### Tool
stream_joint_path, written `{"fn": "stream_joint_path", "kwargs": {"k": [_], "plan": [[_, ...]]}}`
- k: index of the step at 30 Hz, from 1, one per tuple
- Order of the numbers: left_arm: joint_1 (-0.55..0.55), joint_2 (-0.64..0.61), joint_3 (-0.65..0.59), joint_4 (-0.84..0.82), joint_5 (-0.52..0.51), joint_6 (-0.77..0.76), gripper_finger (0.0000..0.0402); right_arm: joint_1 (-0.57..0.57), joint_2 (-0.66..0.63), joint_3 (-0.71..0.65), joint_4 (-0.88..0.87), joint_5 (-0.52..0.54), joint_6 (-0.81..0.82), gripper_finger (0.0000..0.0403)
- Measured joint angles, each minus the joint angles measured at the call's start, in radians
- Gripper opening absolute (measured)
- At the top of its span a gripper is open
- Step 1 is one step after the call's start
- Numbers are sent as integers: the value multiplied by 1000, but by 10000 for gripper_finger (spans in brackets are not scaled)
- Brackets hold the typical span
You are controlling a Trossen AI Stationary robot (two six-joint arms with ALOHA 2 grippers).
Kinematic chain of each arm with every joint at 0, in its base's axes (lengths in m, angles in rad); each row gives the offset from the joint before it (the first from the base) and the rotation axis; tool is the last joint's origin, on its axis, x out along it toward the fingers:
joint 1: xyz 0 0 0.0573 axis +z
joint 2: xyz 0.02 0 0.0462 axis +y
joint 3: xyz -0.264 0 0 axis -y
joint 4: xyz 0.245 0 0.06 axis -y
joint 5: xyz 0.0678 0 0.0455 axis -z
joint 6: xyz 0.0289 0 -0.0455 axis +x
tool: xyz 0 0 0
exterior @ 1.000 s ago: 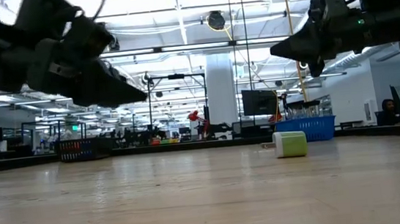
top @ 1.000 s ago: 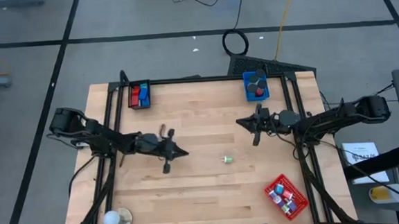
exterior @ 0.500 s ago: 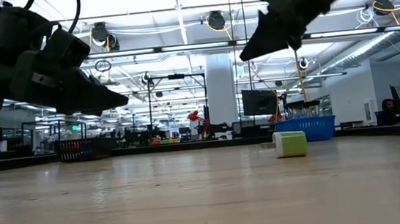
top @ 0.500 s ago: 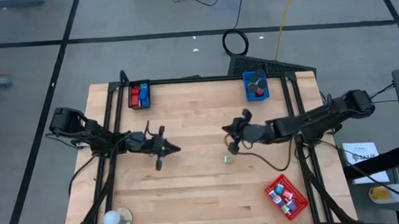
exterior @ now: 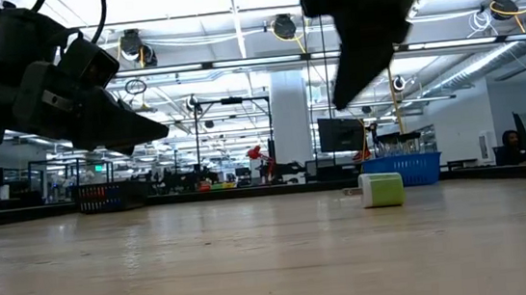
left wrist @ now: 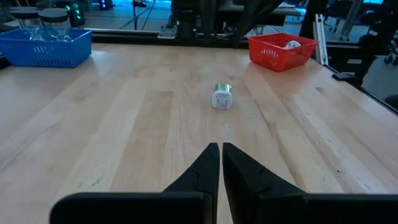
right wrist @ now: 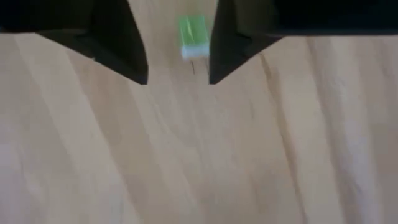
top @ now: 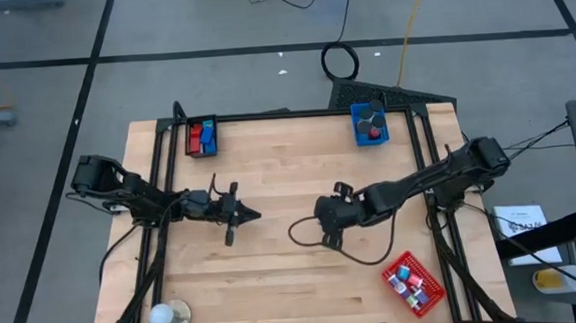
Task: Pick & Place Office items
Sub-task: Put the green charger adapter into the red basket
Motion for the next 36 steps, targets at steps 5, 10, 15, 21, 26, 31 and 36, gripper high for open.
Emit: {"fn": "stream_joint_path", "kwargs": {"k": [5,10,15,21,26,31,36], "plan": [[0,0,0,-1,0,3,24,14,49,0,-67,-13,4,219],[0,0,0,-2,0,3,24,12,99,0,-61,-38,0,264],[0,1,0,-3,0,3,24,11,158,-1,-51,-76,-11,285],[0,1,0,-3,0,2,24,10,226,-1,-43,-113,-35,271],[0,1,0,-3,0,0,24,10,248,-2,-43,-120,-35,218],[0,1,0,-3,0,0,24,9,244,-2,-40,-118,-3,138],[0,1,0,-3,0,0,24,25,181,-2,-62,-120,89,122]]}}
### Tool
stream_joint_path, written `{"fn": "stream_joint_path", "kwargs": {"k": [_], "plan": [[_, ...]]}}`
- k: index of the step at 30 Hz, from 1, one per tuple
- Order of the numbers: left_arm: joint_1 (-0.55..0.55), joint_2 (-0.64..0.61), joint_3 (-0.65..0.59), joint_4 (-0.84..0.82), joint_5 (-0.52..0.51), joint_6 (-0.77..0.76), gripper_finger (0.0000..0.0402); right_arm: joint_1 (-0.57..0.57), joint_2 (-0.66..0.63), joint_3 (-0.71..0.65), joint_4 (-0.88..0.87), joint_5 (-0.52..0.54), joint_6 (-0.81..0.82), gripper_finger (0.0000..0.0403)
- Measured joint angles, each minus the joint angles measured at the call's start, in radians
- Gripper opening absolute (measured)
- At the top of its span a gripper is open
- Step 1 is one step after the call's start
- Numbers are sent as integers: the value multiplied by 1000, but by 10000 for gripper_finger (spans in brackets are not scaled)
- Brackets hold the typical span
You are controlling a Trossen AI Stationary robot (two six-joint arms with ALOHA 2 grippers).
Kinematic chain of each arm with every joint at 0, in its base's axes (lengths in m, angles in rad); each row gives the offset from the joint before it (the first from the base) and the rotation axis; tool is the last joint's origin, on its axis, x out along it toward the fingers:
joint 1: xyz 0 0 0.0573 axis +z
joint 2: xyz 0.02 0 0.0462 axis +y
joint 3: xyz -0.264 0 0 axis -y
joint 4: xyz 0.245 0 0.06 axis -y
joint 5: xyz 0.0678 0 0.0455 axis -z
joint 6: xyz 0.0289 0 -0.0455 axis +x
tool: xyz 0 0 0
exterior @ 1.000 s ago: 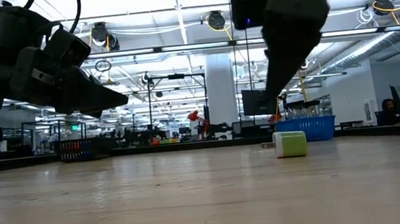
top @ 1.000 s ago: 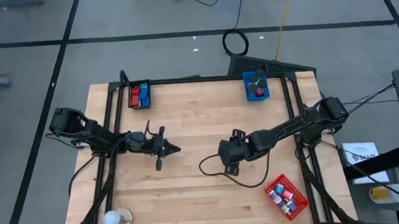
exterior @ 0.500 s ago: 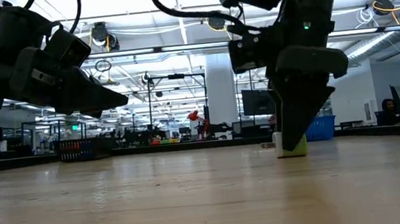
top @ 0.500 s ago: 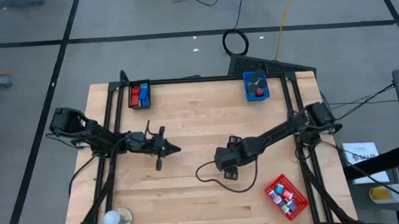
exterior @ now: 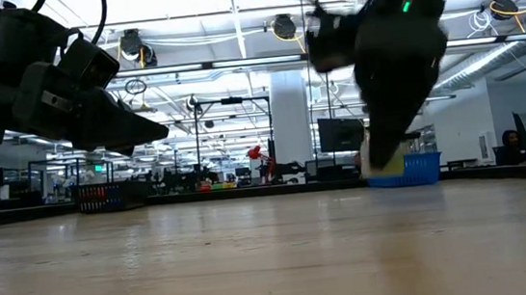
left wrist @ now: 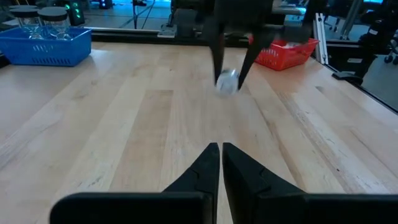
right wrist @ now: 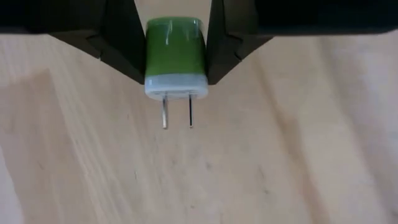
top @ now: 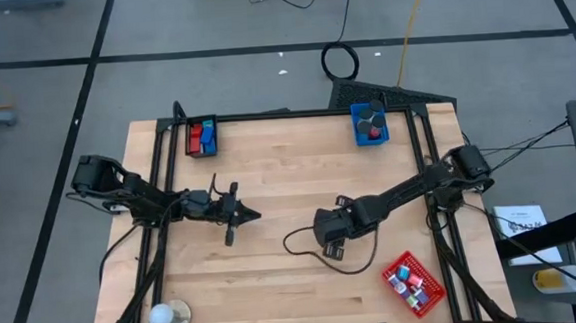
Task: Pick & Place Office items
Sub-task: Put the green charger adapter into the red basket
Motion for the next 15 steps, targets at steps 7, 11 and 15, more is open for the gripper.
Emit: {"fn": "stream_joint_path", "kwargs": {"k": [7,11,15], "plan": [[0,0,0,0,0,0,24,128,-198,0,-150,-4,298,123],[0,0,0,0,0,0,24,259,-290,0,-266,-9,542,125],[0,0,0,0,0,0,24,410,-343,0,-338,-29,783,125]]}}
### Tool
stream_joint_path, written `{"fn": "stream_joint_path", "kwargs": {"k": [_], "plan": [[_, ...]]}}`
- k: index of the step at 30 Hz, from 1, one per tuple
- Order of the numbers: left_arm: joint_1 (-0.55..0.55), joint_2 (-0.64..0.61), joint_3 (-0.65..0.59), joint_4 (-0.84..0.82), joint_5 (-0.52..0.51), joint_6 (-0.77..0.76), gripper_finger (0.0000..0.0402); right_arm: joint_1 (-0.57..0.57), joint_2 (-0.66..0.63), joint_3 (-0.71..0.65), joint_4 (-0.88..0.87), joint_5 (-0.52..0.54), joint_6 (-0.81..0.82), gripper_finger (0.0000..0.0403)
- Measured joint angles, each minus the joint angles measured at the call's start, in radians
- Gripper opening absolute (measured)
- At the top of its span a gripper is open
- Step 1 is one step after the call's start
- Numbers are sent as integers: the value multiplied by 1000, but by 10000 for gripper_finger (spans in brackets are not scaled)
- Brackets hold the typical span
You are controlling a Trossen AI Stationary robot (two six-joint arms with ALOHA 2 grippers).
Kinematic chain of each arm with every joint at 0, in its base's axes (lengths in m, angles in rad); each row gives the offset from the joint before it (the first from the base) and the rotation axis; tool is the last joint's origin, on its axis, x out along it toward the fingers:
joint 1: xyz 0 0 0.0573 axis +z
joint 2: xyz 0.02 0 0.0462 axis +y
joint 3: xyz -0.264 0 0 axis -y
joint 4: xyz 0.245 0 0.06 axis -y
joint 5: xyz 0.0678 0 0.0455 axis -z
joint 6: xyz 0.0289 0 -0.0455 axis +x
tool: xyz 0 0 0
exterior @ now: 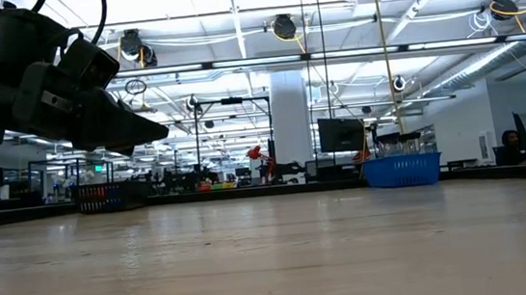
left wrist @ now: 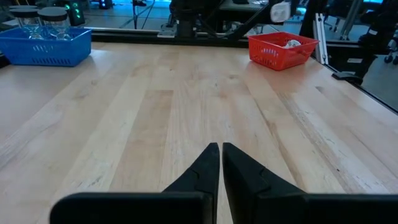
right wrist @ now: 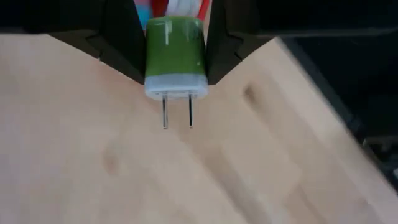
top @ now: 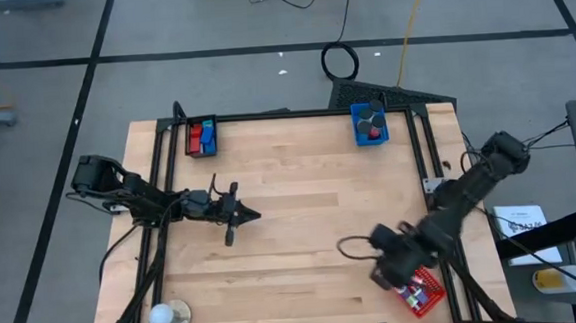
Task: Pick & Place Office items
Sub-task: Put the green charger adapter into the red basket
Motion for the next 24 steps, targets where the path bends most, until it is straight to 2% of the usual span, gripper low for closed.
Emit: {"fn": "stream_joint_path", "kwargs": {"k": [6,11,15,19,24], "plan": [[0,0,0,0,0,0,24,204,-5,0,-38,-49,314,126],[0,0,0,0,0,0,24,313,33,0,-40,-50,495,127],[0,0,0,0,0,0,24,354,68,0,-59,-55,556,128],[0,0,0,0,0,0,24,362,81,-15,-67,-131,579,141],[0,0,0,0,0,0,24,363,81,-99,-59,-209,605,166]]}}
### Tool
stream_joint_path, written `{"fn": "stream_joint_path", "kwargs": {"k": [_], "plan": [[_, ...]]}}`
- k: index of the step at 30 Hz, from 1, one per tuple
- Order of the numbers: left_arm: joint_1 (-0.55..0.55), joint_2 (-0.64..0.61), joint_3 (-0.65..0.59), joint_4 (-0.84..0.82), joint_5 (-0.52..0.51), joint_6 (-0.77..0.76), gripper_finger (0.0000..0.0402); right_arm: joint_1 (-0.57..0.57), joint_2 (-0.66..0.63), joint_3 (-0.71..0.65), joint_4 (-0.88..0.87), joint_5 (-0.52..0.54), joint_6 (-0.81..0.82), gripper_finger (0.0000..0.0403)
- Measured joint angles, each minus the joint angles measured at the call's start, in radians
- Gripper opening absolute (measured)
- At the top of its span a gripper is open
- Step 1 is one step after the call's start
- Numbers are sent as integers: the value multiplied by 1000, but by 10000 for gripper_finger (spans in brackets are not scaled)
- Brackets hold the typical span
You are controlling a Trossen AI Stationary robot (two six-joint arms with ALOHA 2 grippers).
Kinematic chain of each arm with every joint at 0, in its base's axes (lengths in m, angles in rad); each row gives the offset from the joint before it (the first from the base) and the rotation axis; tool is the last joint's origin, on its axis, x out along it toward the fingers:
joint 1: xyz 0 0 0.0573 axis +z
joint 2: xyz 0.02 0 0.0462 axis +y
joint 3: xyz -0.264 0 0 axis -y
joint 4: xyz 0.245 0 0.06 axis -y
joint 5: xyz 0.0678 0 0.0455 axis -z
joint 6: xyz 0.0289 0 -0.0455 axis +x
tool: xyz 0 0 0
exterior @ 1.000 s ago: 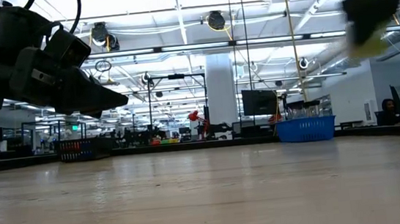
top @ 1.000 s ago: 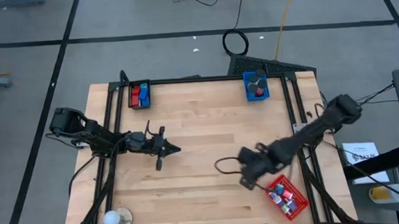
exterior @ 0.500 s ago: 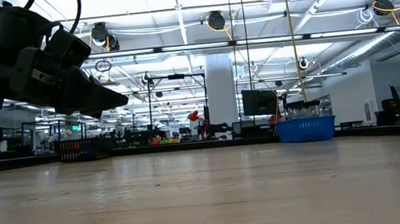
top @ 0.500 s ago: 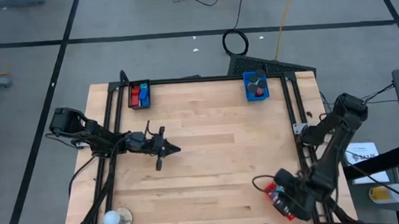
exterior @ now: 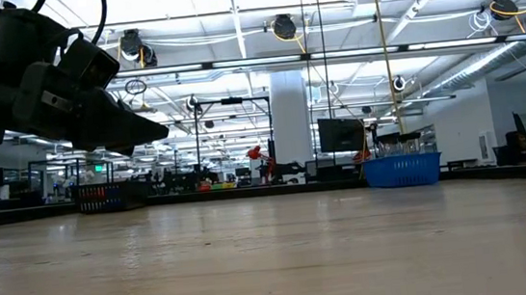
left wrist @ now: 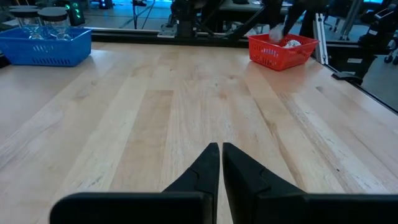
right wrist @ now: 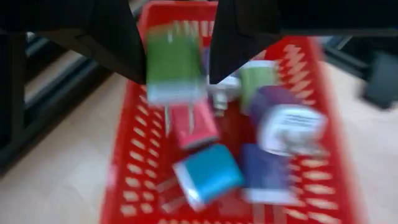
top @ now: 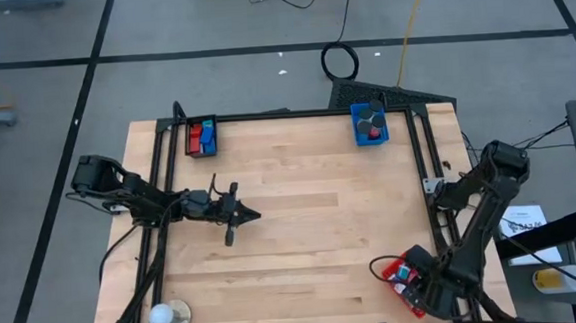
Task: Pick & Place Office items
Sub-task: Put the green charger adapter into the red basket, then return to Home Position
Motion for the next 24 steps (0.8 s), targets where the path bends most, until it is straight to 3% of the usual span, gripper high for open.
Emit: {"fn": "stream_joint_path", "kwargs": {"k": [3,12,16,19,24], "plan": [[0,0,0,0,0,0,24,-4,0,-37,19,-49,7,170],[0,0,0,21,0,-4,24,-9,-38,-30,28,-50,-4,187],[0,0,5,56,1,-20,24,-28,-79,-15,8,-26,-61,171],[7,-20,-7,57,2,25,21,-68,-117,-12,-59,71,-213,132],[78,-119,-55,11,19,44,5,-208,-191,-34,-76,435,-703,44]]}}
